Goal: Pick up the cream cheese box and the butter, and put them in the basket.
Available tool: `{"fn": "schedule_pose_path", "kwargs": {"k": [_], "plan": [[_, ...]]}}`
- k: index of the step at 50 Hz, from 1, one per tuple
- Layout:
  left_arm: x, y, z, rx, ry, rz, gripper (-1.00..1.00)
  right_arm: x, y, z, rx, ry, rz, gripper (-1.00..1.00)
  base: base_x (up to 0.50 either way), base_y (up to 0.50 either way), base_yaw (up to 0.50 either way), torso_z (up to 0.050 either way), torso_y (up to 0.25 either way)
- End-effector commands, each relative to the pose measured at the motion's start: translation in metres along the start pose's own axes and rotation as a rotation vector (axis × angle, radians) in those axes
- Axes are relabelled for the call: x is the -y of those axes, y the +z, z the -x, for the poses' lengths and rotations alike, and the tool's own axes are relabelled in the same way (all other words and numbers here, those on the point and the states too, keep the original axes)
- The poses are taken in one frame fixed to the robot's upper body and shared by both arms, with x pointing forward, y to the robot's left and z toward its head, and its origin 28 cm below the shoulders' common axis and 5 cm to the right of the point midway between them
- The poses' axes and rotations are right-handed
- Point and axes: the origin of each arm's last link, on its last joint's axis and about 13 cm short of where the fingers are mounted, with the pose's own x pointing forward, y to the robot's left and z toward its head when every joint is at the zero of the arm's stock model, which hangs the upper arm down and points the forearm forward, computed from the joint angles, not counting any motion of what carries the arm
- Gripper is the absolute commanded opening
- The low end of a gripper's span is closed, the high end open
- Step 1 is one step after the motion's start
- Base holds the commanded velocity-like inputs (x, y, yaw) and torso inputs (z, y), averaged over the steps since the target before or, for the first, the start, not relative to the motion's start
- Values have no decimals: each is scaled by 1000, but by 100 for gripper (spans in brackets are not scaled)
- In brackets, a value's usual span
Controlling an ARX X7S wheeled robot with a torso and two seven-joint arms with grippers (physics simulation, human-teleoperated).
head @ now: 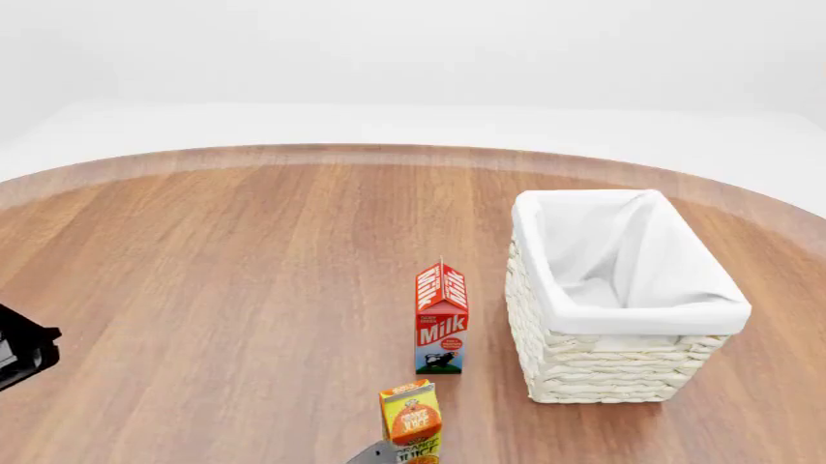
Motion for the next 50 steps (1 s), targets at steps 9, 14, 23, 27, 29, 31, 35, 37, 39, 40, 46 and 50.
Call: {"fn": "schedule_pose_path", "kwargs": {"k": [9,14,23,27,29,31,35,37,39,40,46,50], "plan": [[-11,2,-4,15,47,-27,100,-6,6,-6,16,32,-72,100,0,0,0,0,0],[-12,2,-4,17,55,-29,100,-10,6,-5,4,37,-83,100,0,0,0,0,0],[-19,4,-6,23,88,-32,100,-16,8,-7,3,4,-95,100,0,0,0,0,0],[-20,5,-6,25,96,-33,100,-19,7,-7,-4,7,-78,100,0,0,0,0,0],[-21,6,-7,26,101,-33,100,-19,7,-7,-2,5,-74,100,0,0,0,0,0],[-22,7,-7,29,108,-33,100,-19,6,-8,-4,-4,-71,100,0,0,0,0,0],[-22,7,-7,30,110,-34,100,-20,4,-9,-19,-13,-57,100,0,0,0,0,0],[-23,7,-7,30,113,-34,100,-21,4,-10,-31,-18,-61,100,0,0,0,0,0],[-24,7,-7,31,117,-34,100,-21,4,-10,-41,-21,-64,100,0,0,0,0,0],[-24,8,-7,32,121,-34,100,-22,3,-9,-65,-22,-77,100,0,0,0,0,0],[-25,8,-8,35,127,-33,100,-20,1,-11,-96,-68,-98,100,0,0,0,0,0],[-26,8,-8,35,130,-32,100,-21,-1,-10,-120,-66,-106,100,0,0,0,0,0]]}}
